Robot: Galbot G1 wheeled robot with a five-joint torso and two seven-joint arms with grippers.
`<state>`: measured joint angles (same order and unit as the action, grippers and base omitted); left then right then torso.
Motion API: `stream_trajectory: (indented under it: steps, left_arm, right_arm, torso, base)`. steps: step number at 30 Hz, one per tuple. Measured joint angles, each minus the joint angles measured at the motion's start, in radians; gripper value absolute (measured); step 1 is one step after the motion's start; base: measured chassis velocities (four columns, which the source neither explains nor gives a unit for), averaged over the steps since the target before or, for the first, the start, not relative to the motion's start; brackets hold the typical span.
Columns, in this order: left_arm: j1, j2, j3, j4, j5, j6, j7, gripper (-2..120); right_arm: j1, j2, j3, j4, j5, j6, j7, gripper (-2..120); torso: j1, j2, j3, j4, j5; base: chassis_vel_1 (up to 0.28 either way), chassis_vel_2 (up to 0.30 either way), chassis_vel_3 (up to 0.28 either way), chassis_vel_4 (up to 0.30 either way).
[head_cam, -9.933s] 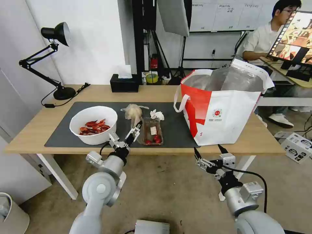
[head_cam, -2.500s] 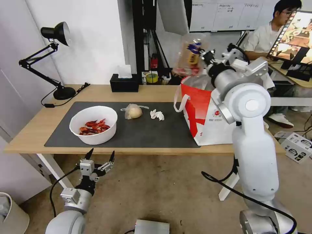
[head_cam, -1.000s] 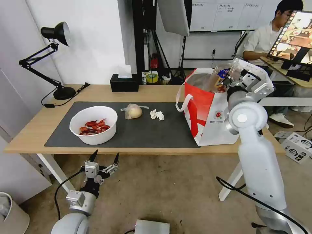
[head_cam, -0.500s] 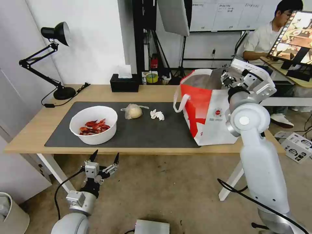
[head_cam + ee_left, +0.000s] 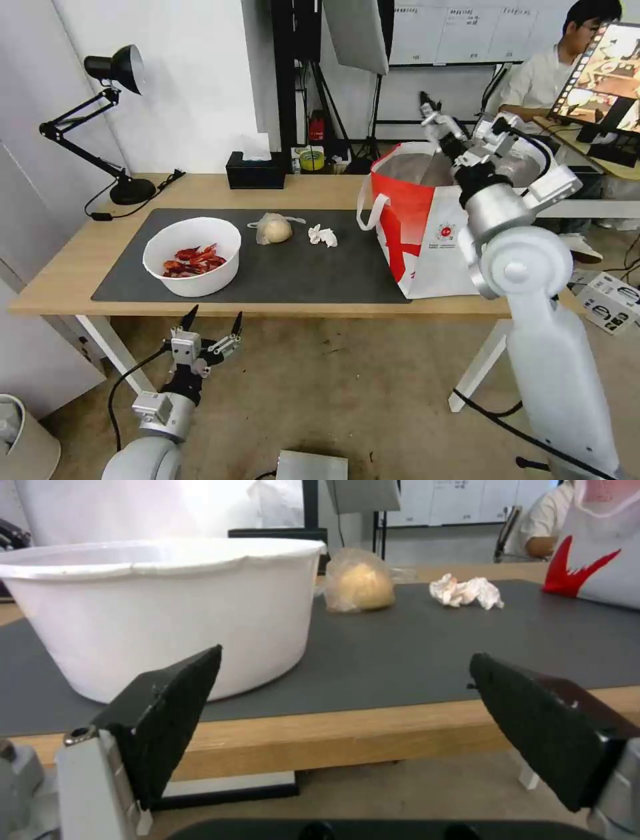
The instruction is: Pick up the trash from the table and place it into the takeout bag.
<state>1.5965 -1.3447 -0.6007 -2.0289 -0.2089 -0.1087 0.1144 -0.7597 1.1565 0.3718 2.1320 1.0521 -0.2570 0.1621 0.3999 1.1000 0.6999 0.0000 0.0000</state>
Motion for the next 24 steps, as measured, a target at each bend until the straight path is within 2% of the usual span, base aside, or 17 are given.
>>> stream_trajectory:
  steps: [3, 4, 6, 9, 13, 20, 23, 24]
  left_arm:
    - [0.0, -0.003, -0.004, 0.003, 0.012, -0.006, 0.0, 100]
    - [0.0, -0.003, -0.004, 0.003, 0.012, -0.006, 0.0, 100]
    - [-0.004, -0.003, -0.004, 0.005, 0.014, -0.007, 0.0, 100]
    - [-0.005, -0.007, -0.006, 0.008, 0.014, -0.009, 0.0, 100]
    - [-0.007, -0.018, -0.008, 0.018, 0.016, -0.026, 0.0, 100]
    - [-0.008, -0.025, -0.01, 0.033, 0.025, -0.037, 0.0, 100]
    - [-0.008, -0.028, -0.01, 0.038, 0.027, -0.043, 0.0, 100]
    - [-0.008, -0.03, -0.01, 0.039, 0.028, -0.046, 0.0, 100]
  right_arm:
    - [-0.082, -0.06, -0.018, 0.052, -0.109, -0.001, -0.107, 100]
    - [-0.082, -0.06, -0.018, 0.052, -0.109, -0.001, -0.107, 100]
    - [-0.174, -0.11, 0.01, 0.081, -0.262, 0.001, -0.192, 100]
    - [-0.262, -0.148, 0.047, 0.101, -0.387, 0.01, -0.226, 100]
    - [-0.38, -0.189, 0.097, 0.135, -0.487, 0.017, -0.191, 100]
    - [-0.558, -0.18, 0.145, 0.153, -0.611, 0.052, -0.1, 100]
    - [-0.622, -0.166, 0.143, 0.145, -0.644, 0.1, -0.066, 100]
    - [-0.659, -0.154, 0.131, 0.134, -0.671, 0.141, -0.043, 100]
  torso:
    - [0.0, 0.0, 0.0, 0.0002, -0.0001]
    - [0.0, 0.0, 0.0, 0.0002, -0.0001]
    - [0.0, 0.0, 0.0, 0.0001, 0.0002]
    - [0.0, 0.0, 0.0, -0.0002, 0.0003]
    - [0.0, 0.0, 0.0, 0.0, -0.0002]
    - [0.0, 0.0, 0.0, -0.0002, 0.0003]
    - [0.0, 0.0, 0.0, -0.0001, 0.0]
    - [0.0, 0.0, 0.0, 0.0, 0.0]
  base:
    - [0.0, 0.0, 0.0, 0.0]
    - [0.0, 0.0, 0.0, 0.0]
    - [0.0, 0.0, 0.0, 0.0]
    - [0.0, 0.0, 0.0, 0.0]
    - [0.0, 0.0, 0.0, 0.0]
    - [0.0, 0.0, 0.0, 0.0]
    - [0.0, 0.0, 0.0, 0.0]
    - [0.0, 0.0, 0.0, 0.0]
